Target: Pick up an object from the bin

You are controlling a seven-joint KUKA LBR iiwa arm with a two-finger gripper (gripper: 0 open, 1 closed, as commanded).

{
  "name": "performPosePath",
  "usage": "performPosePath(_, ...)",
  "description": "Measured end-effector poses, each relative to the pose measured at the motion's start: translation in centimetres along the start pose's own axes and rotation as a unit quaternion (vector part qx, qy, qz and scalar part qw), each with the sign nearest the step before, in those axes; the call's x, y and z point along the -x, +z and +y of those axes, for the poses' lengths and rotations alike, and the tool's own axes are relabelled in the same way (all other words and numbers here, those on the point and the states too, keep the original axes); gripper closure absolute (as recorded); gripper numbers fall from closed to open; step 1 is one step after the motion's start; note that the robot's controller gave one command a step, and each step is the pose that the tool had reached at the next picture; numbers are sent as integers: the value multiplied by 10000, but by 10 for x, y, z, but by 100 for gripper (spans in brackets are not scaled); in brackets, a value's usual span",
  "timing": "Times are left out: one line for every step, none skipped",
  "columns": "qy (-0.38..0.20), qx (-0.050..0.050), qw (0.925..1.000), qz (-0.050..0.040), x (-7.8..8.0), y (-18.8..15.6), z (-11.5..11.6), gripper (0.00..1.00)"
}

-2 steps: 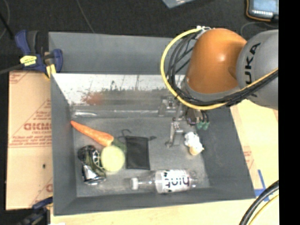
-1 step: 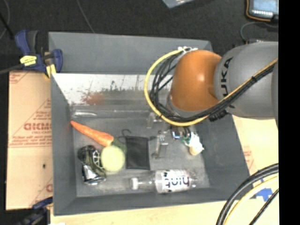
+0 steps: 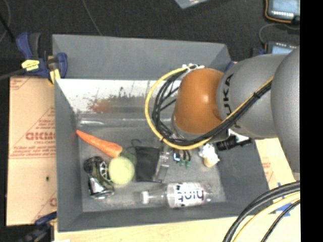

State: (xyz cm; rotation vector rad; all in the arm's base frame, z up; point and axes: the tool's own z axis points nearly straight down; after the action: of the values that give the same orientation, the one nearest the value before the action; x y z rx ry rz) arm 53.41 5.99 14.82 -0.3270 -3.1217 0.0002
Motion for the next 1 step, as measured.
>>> performPosePath(365,19,9993,-58,3,26,8,0)
